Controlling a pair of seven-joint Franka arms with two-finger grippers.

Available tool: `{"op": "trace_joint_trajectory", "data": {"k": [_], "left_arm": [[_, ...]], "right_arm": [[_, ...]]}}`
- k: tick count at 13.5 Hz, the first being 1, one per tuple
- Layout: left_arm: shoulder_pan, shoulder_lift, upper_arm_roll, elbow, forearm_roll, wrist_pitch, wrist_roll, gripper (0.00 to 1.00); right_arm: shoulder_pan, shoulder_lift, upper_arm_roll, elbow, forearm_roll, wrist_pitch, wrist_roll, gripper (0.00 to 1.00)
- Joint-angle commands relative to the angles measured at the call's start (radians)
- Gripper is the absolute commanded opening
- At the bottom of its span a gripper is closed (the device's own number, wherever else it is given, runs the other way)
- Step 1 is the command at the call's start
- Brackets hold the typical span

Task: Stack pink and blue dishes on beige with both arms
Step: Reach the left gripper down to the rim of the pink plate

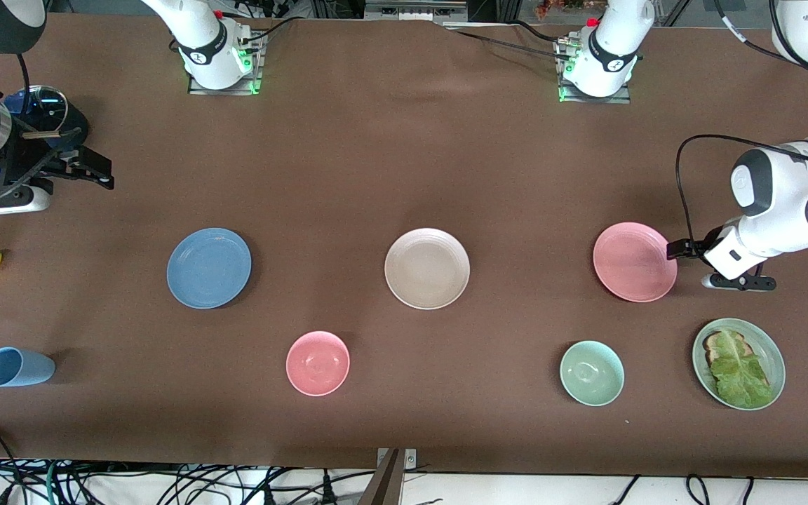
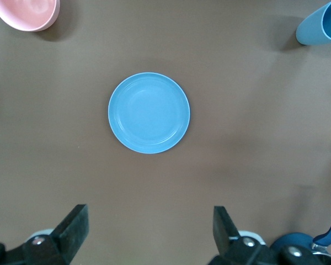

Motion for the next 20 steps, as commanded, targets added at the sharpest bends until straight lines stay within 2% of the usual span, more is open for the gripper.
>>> {"op": "trace_joint_trajectory", "data": {"k": [1,5,6,7,12,13,18,20], "left_arm": [[0.038,0.047,-0.014,0.009,0.004,0.018,0.05,1.0],[0.046,0.086,-0.016,0.017,0.001,0.018,0.064,1.0],[0.043,0.096,-0.017,0.025,-0.011,0.018,0.063,0.97],[0.032,0.109,-0.017,0.031,-0.043,0.018,0.061,0.87],[0.029,0.115,-0.017,0.041,-0.055,0.017,0.069,0.1],[0.029,0.123,-0.017,0.052,-0.051,0.014,0.069,0.0],[0.028,0.133,-0.017,0.089,-0.057,0.002,0.051,0.0],[0.014,0.123,-0.019,0.139,-0.06,-0.075,0.048,0.0]], "right_arm": [[-0.003,0.009,0.004,0.021,0.006,0.001,0.005,1.0],[-0.003,0.009,0.004,0.021,0.006,0.0,0.005,1.0],[-0.003,0.009,0.004,0.021,0.006,0.0,0.006,1.0],[-0.003,0.009,0.004,0.021,0.006,0.001,0.006,1.0],[-0.005,0.009,0.004,0.019,0.006,-0.002,0.005,1.0],[-0.005,0.009,0.004,0.019,0.006,0.0,0.005,1.0],[-0.003,0.009,0.004,0.021,0.006,0.001,0.005,1.0],[-0.005,0.009,0.004,0.021,0.006,0.001,0.005,1.0]]}}
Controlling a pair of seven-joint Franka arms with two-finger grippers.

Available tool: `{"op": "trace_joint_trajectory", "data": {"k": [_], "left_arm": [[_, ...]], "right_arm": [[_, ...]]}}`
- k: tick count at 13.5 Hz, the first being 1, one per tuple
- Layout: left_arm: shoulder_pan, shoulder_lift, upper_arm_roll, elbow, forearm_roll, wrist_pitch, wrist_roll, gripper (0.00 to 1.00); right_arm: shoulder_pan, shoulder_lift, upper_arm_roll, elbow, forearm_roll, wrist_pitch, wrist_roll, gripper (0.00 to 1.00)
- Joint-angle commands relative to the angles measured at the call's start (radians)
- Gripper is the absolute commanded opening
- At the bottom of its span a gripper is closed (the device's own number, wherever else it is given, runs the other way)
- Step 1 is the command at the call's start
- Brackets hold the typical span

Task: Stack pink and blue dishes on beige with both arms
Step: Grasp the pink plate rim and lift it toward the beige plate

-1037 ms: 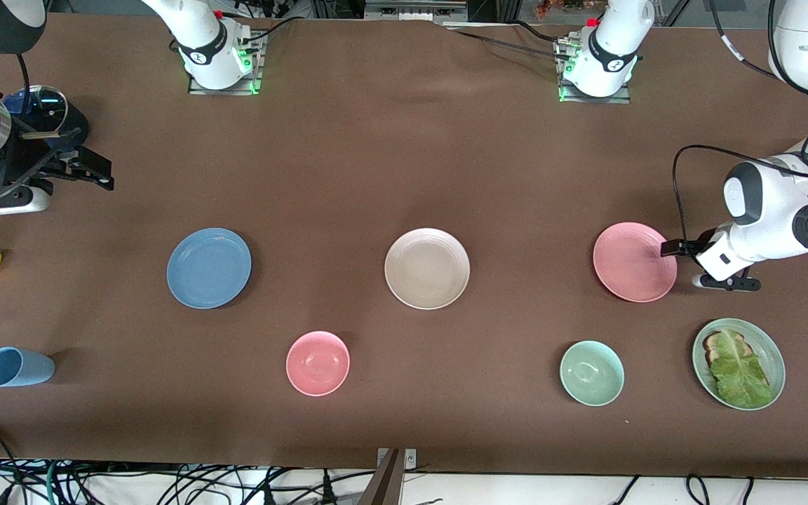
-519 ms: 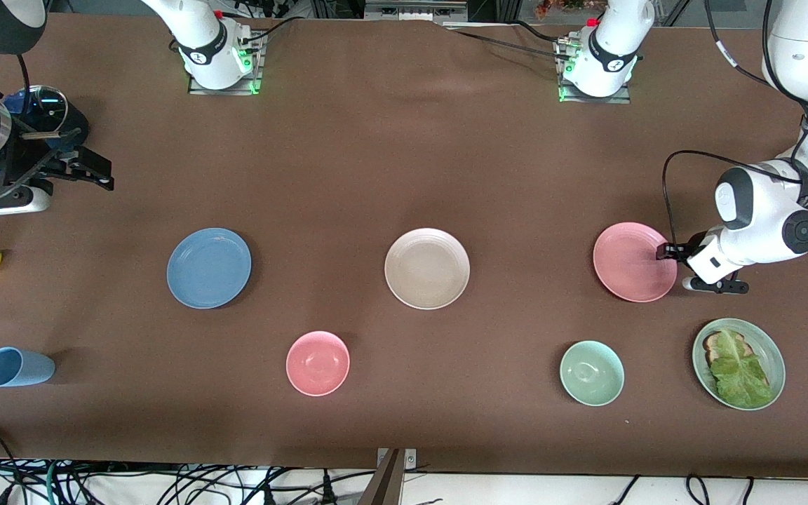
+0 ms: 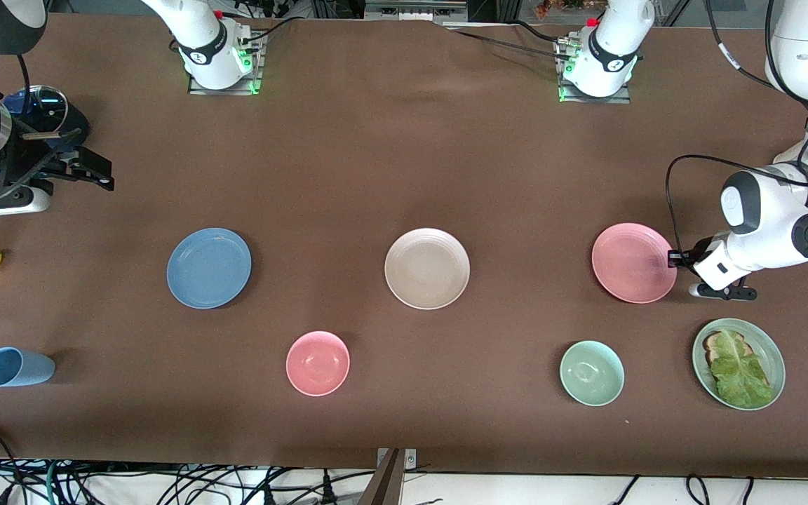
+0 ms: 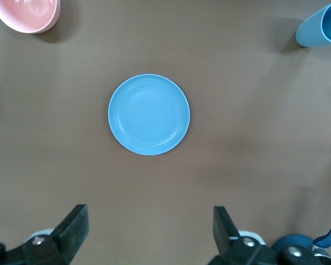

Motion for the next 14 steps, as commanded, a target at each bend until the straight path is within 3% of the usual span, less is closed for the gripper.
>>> {"op": "trace_joint_trajectory", "data": {"k": [1,4,8,14], "left_arm": [[-0.028,0.002,-0.007,0.105,-0.031,-0.131,-0.002,0.0],[-0.028,-0.024,-0.075,0.189,-0.033,-0.265,-0.11,0.0],[-0.028,-0.072,-0.155,0.191,-0.033,-0.327,-0.24,0.0],[-0.039,-0.101,-0.343,0.194,-0.033,-0.347,-0.485,0.0]], "right_arm": [[-0.005,0.007,0.004,0.019,0.006,-0.004,0.005,1.0],[-0.003,0.007,0.004,0.021,0.006,-0.004,0.006,1.0],[-0.005,0.009,0.004,0.019,0.006,-0.004,0.006,1.0],[-0.006,0.009,0.002,0.021,0.004,-0.004,0.003,1.0]]}}
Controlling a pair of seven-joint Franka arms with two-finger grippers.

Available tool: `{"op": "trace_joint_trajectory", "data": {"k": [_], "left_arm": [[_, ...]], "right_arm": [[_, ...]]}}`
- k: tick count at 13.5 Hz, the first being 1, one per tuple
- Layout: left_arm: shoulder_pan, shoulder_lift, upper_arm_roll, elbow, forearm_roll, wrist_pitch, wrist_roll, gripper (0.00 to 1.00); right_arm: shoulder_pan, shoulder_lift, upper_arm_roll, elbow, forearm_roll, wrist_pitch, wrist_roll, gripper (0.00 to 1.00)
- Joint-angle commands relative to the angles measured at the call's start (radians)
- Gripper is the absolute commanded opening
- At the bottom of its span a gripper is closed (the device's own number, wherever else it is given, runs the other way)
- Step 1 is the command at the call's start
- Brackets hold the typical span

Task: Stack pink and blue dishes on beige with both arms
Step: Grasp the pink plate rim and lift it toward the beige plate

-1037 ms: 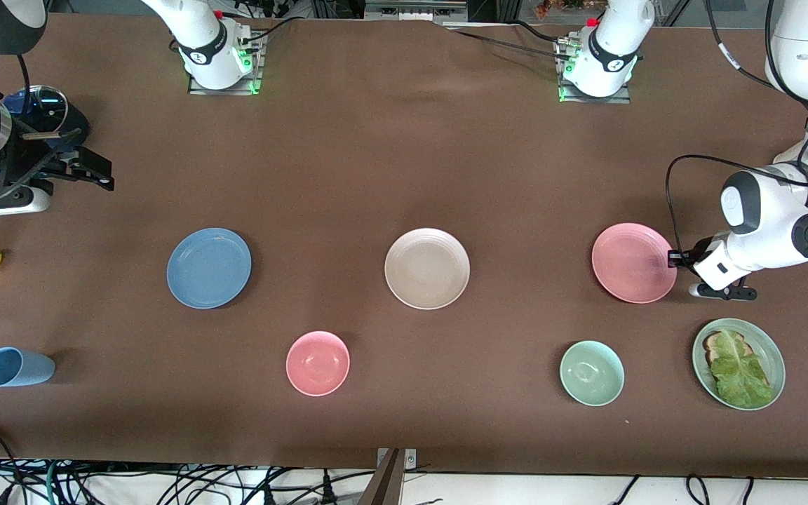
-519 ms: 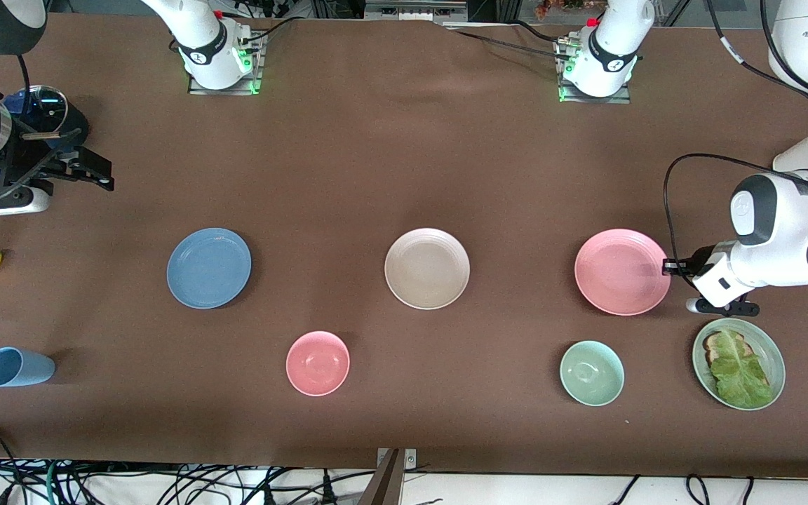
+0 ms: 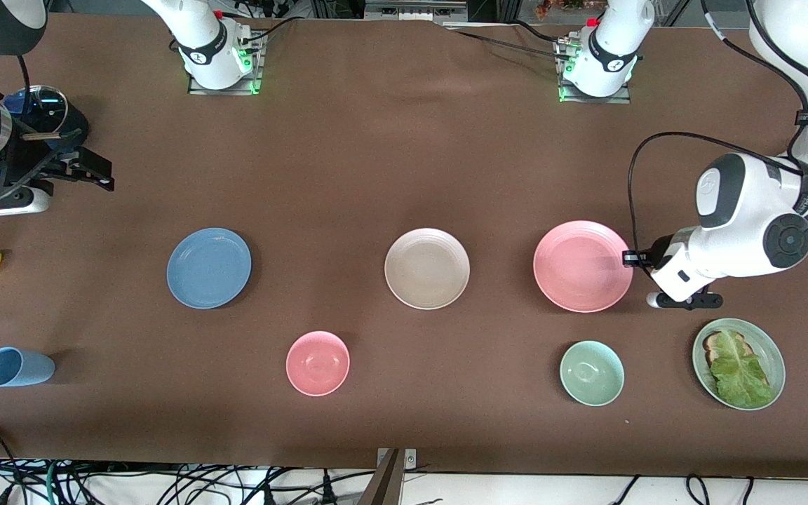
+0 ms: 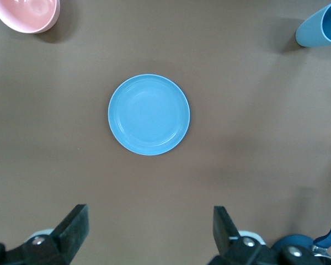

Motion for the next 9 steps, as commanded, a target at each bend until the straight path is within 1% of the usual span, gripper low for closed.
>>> {"op": "trace_joint_trajectory", "data": {"k": [1,3,6,9], "left_arm": [[-0.03,-0.006,-0.06,0.001,-0.023,-0.007,-0.099,0.0],[-0.121,0.006,-0.062,-0.002,-0.012,0.02,-0.16,0.0],[-0.228,0.032,-0.057,-0.002,-0.004,0.077,-0.235,0.0],[-0.329,0.085,-0.056,0.001,0.042,0.183,-0.379,0.0]], "right_arm": [[-0.006,0.008,0.002,0.021,0.004,-0.003,0.003,1.0],[-0.006,0.008,0.004,0.021,0.004,-0.003,0.005,1.0],[-0.008,0.015,0.002,0.024,0.0,-0.003,0.003,1.0],[-0.012,0.017,0.001,0.024,0.0,-0.002,0.0,1.0]]}}
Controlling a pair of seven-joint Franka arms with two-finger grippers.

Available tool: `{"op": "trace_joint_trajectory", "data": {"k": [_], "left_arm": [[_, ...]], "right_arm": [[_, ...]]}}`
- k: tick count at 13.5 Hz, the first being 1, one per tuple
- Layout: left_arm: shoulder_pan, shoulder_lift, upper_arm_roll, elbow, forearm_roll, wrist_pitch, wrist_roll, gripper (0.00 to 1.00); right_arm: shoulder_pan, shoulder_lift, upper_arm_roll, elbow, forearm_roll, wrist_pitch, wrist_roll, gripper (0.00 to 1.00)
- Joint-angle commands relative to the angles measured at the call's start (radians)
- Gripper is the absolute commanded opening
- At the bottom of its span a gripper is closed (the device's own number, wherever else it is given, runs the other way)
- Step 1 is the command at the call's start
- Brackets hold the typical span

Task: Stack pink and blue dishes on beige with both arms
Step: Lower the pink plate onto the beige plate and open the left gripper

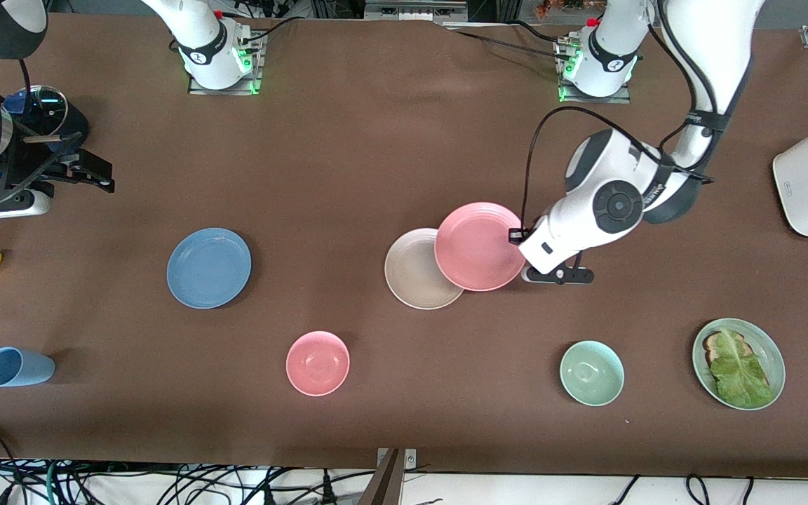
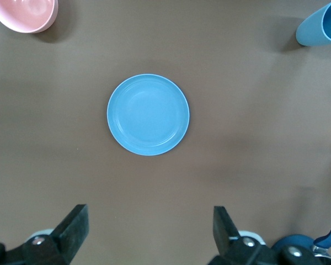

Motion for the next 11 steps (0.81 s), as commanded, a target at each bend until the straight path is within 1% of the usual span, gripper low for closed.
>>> {"op": "trace_joint_trajectory", "data": {"k": [1,3,4,7,9,11], "left_arm": [[-0.067,0.059,0.008,0.009,0.067,0.09,-0.114,0.0],[-0.119,0.097,0.01,0.017,0.107,0.139,-0.194,0.0],[-0.132,0.114,0.011,0.035,0.108,0.15,-0.208,0.0],[-0.156,0.148,0.013,0.066,0.113,0.15,-0.216,0.0],[-0.159,0.18,0.013,0.107,0.114,0.15,-0.22,0.0],[-0.164,0.188,0.014,0.114,0.131,0.15,-0.22,0.0]], "right_arm": [[-0.021,0.01,0.002,0.021,0.003,-0.006,-0.001,1.0],[-0.026,0.01,0.002,0.024,0.003,-0.006,0.008,1.0],[-0.027,0.01,0.002,0.024,0.001,-0.004,0.006,1.0],[-0.032,0.038,0.002,0.021,0.003,0.006,0.003,1.0],[-0.032,0.063,0.004,0.021,0.004,0.014,-0.004,1.0],[-0.03,0.069,0.004,0.021,0.004,0.034,-0.005,1.0]]}}
